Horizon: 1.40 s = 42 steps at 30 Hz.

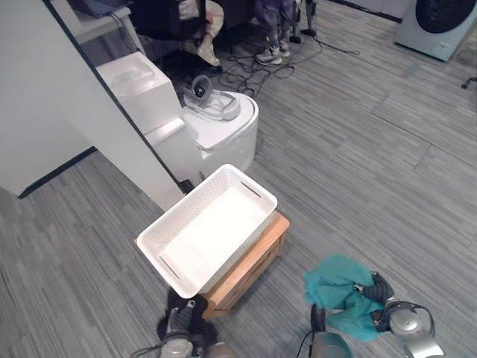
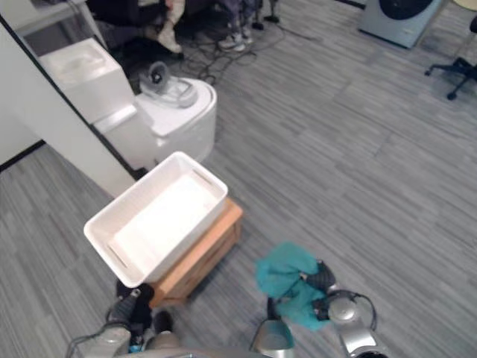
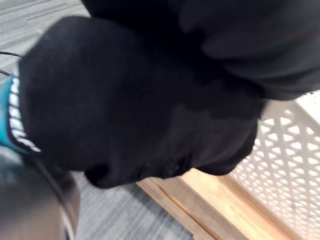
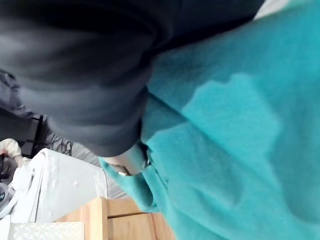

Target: Tidy up the quilt and then pick up the clothes from the bed and put them into the laundry hamper.

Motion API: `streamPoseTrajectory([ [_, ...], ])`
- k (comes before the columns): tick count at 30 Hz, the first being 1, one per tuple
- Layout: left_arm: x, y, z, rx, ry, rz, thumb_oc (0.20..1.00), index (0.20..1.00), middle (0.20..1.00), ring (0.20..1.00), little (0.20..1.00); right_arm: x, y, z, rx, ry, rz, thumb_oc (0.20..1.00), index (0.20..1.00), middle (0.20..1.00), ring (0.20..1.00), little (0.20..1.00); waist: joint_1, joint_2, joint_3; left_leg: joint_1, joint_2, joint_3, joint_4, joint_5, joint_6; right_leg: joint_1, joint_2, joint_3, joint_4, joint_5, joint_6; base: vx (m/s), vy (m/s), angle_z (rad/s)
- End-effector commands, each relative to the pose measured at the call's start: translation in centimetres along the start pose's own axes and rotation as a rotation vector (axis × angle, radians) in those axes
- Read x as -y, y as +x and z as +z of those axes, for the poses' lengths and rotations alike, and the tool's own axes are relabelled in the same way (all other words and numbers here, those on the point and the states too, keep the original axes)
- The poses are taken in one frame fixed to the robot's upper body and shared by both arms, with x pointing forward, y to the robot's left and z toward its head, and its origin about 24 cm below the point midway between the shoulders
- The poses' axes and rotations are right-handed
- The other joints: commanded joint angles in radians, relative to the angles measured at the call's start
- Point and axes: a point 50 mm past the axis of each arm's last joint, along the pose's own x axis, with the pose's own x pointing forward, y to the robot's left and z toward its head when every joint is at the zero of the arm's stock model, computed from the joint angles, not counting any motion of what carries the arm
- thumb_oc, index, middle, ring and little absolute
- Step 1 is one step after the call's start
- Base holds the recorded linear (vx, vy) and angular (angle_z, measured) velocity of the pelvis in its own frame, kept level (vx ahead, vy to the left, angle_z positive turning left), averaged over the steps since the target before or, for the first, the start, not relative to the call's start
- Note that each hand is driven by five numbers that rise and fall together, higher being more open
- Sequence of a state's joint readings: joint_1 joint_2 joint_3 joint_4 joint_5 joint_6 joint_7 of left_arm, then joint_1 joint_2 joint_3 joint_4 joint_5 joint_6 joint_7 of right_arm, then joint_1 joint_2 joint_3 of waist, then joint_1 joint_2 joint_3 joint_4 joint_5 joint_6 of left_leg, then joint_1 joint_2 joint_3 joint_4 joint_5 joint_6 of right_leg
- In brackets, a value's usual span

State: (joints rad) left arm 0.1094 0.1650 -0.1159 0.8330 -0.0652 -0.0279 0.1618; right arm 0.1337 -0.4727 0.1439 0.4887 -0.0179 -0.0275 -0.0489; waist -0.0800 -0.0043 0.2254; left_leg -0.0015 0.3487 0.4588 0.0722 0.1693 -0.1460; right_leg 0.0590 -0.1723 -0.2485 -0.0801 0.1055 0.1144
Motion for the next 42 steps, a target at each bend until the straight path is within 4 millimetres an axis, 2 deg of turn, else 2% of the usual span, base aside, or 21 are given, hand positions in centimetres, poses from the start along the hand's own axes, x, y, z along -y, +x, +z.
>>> streamPoseTrajectory([
  [1, -3.5, 0.7, 3.1, 0.125, 0.070, 0.079, 0.200, 0.200, 0.200, 0.200, 0.200, 1.1, 1.0, 3.8, 0.159, 0.079, -0.068, 0.200, 0.200, 0.200, 0.200, 0.200, 0.021, -0.047, 0.021, -0.056, -0.026, 0.105, 0.106, -0.058, -0.020, 0.022, -0.069, 0.000, -0.002, -0.048, 0.079, -0.06, -0.288, 0.85],
  [3, -3.5, 0.6, 3.1, 0.132, 0.075, 0.077, 0.200, 0.200, 0.200, 0.200, 0.200, 2.0, 1.1, 4.1, 0.171, 0.084, -0.107, 0.200, 0.200, 0.200, 0.200, 0.200, 0.028, -0.047, 0.024, -0.100, -0.072, 0.149, 0.196, -0.111, -0.018, 0.051, -0.047, -0.053, 0.004, -0.086, 0.062, 0.00, -0.125, 1.30],
  [4, -3.7, 0.5, 2.7, 0.121, 0.084, 0.075, 0.200, 0.200, 0.200, 0.200, 0.200, 2.4, 1.1, 4.5, 0.185, 0.080, -0.121, 0.200, 0.200, 0.200, 0.200, 0.200, 0.027, -0.032, 0.008, -0.065, -0.067, 0.199, 0.137, -0.117, -0.003, 0.045, -0.037, -0.104, 0.014, -0.083, 0.071, 0.03, 0.009, 1.37],
  [6, -4.0, 0.4, 1.9, 0.083, 0.095, 0.069, 0.200, 0.200, 0.200, 0.200, 0.200, 2.7, 1.1, 5.5, 0.224, 0.060, -0.131, 0.200, 0.200, 0.200, 0.200, 0.200, 0.021, -0.022, 0.000, 0.008, -0.136, 0.161, 0.020, -0.117, 0.019, 0.048, -0.047, -0.152, 0.070, -0.078, 0.086, 0.07, 0.083, 0.89],
  [7, -4.0, 0.4, 1.9, 0.083, 0.095, 0.069, 0.200, 0.200, 0.200, 0.200, 0.200, 2.7, 1.1, 5.5, 0.224, 0.060, -0.131, 0.200, 0.200, 0.200, 0.200, 0.200, 0.020, -0.022, 0.001, 0.010, -0.138, 0.160, 0.017, -0.116, 0.020, 0.049, -0.048, -0.153, 0.071, -0.079, 0.086, 0.05, 0.140, 0.79],
  [8, -4.6, 0.6, 2.2, 0.083, 0.119, 0.078, 0.200, 0.200, 0.200, 0.200, 0.200, 3.5, 0.9, 7.0, 0.296, 0.037, -0.163, 0.200, 0.200, 0.200, 0.200, 0.200, 0.017, -0.033, 0.001, 0.049, -0.158, 0.134, -0.063, -0.112, 0.038, 0.002, -0.086, -0.182, 0.244, -0.041, 0.113, 0.01, 0.083, 0.77],
  [10, -5.4, 0.7, 2.7, 0.100, 0.126, 0.107, 0.200, 0.200, 0.200, 0.200, 0.200, 3.8, 0.7, 8.7, 0.363, 0.014, -0.176, 0.200, 0.200, 0.200, 0.200, 0.200, -0.011, -0.042, 0.024, 0.094, -0.172, 0.125, -0.121, -0.115, 0.057, -0.080, -0.139, -0.154, 0.403, 0.049, 0.147, -0.02, 0.070, 0.95],
  [11, -6.0, 0.6, 2.8, 0.104, 0.130, 0.128, 0.200, 0.200, 0.200, 0.200, 0.200, 4.2, 0.6, 9.4, 0.394, 0.004, -0.200, 0.200, 0.200, 0.200, 0.200, 0.200, -0.018, -0.040, 0.032, 0.110, -0.167, 0.120, -0.140, -0.113, 0.060, -0.118, -0.145, -0.132, 0.479, 0.065, 0.147, -0.03, 0.033, 1.23],
  [13, -6.0, 0.6, 2.8, 0.104, 0.130, 0.128, 0.200, 0.200, 0.200, 0.200, 0.200, 4.2, 0.5, 9.4, 0.394, 0.004, -0.200, 0.200, 0.200, 0.200, 0.200, 0.200, -0.016, -0.042, 0.030, 0.108, -0.170, 0.122, -0.140, -0.113, 0.061, -0.127, -0.150, -0.127, 0.490, 0.060, 0.147, -0.01, -0.008, 0.89],
  [15, -6.8, 0.7, 2.9, 0.103, 0.135, 0.156, 0.200, 0.200, 0.200, 0.200, 0.200, 7.5, -0.7, 12.0, 0.519, -0.018, -0.337, 0.200, 0.200, 0.200, 0.200, 0.200, -0.035, -0.058, 0.032, 0.114, -0.154, 0.078, -0.156, -0.099, 0.053, -0.185, -0.114, -0.039, 0.445, 0.070, 0.147, 0.04, -0.086, 0.43],
  [18, -6.6, 1.0, 3.1, 0.092, 0.168, 0.137, 0.200, 0.200, 0.200, 0.200, 0.200, 9.9, -1.9, 14.0, 0.614, -0.038, -0.421, 0.200, 0.200, 0.200, 0.200, 0.200, -0.061, -0.083, 0.020, 0.108, -0.163, 0.006, -0.159, -0.116, 0.033, -0.166, -0.069, 0.060, 0.217, 0.024, 0.131, 0.12, -0.132, 1.18],
  [21, -6.5, 1.2, 3.2, 0.087, 0.183, 0.128, 0.200, 0.200, 0.200, 0.200, 0.200, 12.0, -3.0, 16.2, 0.708, -0.068, -0.487, 0.200, 0.200, 0.200, 0.200, 0.200, -0.072, -0.102, -0.003, 0.111, -0.187, -0.039, -0.159, -0.141, 0.034, -0.147, -0.040, 0.160, 0.061, 0.043, 0.132, 0.14, -0.074, 0.80],
  [24, -6.3, 1.1, 2.7, 0.074, 0.192, 0.117, 0.200, 0.200, 0.200, 0.200, 0.200, 12.4, -3.4, 18.2, 0.776, -0.119, -0.498, 0.200, 0.200, 0.200, 0.200, 0.200, -0.054, -0.111, -0.017, 0.123, -0.198, -0.039, -0.159, -0.138, 0.033, -0.120, -0.049, 0.152, 0.037, 0.058, 0.136, 0.08, -0.058, 0.41],
  [25, -5.7, 1.1, 2.5, 0.077, 0.215, 0.089, 0.200, 0.200, 0.200, 0.200, 0.200, 13.7, -4.2, 21.1, 0.864, -0.192, -0.518, 0.200, 0.200, 0.200, 0.200, 0.200, -0.040, -0.107, -0.031, 0.124, -0.195, -0.044, -0.159, -0.138, 0.027, -0.100, -0.037, 0.156, 0.010, 0.061, 0.136, 0.08, -0.064, 0.21],
  [26, -5.7, 1.1, 2.5, 0.078, 0.213, 0.088, 0.200, 0.200, 0.200, 0.200, 0.200, 13.7, -4.2, 21.2, 0.865, -0.193, -0.517, 0.200, 0.200, 0.200, 0.200, 0.200, -0.042, -0.105, -0.030, 0.124, -0.195, -0.045, -0.159, -0.138, 0.026, -0.099, -0.036, 0.155, 0.010, 0.061, 0.136, 0.10, -0.078, 0.14],
  [30, -4.8, 1.0, 2.1, 0.065, 0.227, 0.056, 0.200, 0.200, 0.200, 0.200, 0.200, 13.2, -4.0, 25.2, 0.952, -0.278, -0.439, 0.200, 0.200, 0.200, 0.200, 0.200, -0.006, -0.088, -0.031, 0.115, -0.186, -0.059, -0.159, -0.123, 0.013, -0.084, -0.030, 0.127, -0.006, 0.055, 0.128, 0.06, -0.059, 0.01],
  [35, -4.2, 1.1, 2.5, 0.090, 0.207, 0.045, 0.200, 0.200, 0.200, 0.200, 0.200, 12.1, -2.0, 25.5, 0.884, -0.348, -0.368, 0.200, 0.200, 0.200, 0.200, 0.200, 0.009, -0.065, -0.010, 0.090, -0.178, -0.074, -0.159, -0.106, 0.003, -0.094, -0.029, 0.109, -0.007, 0.052, 0.122, 0.00, -0.049, 0.01],
  [37, -4.2, 1.1, 2.9, 0.108, 0.200, 0.042, 0.200, 0.200, 0.200, 0.200, 0.200, 11.8, -0.8, 24.8, 0.820, -0.360, -0.351, 0.200, 0.200, 0.200, 0.200, 0.200, 0.014, -0.050, -0.002, 0.073, -0.175, -0.083, -0.159, -0.099, 0.000, -0.103, -0.030, 0.099, -0.007, 0.052, 0.119, -0.03, -0.055, 0.20],
  [38, -4.2, 1.0, 3.8, 0.152, 0.188, 0.045, 0.200, 0.200, 0.200, 0.200, 0.200, 11.3, 0.7, 23.4, 0.732, -0.366, -0.331, 0.200, 0.200, 0.200, 0.200, 0.200, 0.020, -0.024, 0.015, 0.049, -0.174, -0.092, -0.159, -0.088, -0.003, -0.117, -0.034, 0.091, -0.007, 0.058, 0.119, -0.03, -0.056, 0.37],
  [39, -4.2, 1.0, 3.8, 0.151, 0.188, 0.046, 0.200, 0.200, 0.200, 0.200, 0.200, 11.3, 0.7, 23.4, 0.732, -0.366, -0.331, 0.200, 0.200, 0.200, 0.200, 0.200, 0.019, -0.024, 0.014, 0.048, -0.174, -0.093, -0.159, -0.088, -0.003, -0.118, -0.034, 0.091, -0.007, 0.058, 0.119, -0.05, -0.041, 0.32],
  [42, -4.7, 0.9, 5.5, 0.219, 0.153, 0.063, 0.200, 0.200, 0.200, 0.200, 0.200, 9.4, 2.3, 21.3, 0.636, -0.386, -0.282, 0.200, 0.200, 0.200, 0.200, 0.200, 0.023, 0.024, 0.027, 0.020, -0.171, -0.098, -0.159, -0.075, -0.009, -0.144, -0.038, 0.083, -0.007, 0.056, 0.119, -0.04, -0.002, 0.12],
])
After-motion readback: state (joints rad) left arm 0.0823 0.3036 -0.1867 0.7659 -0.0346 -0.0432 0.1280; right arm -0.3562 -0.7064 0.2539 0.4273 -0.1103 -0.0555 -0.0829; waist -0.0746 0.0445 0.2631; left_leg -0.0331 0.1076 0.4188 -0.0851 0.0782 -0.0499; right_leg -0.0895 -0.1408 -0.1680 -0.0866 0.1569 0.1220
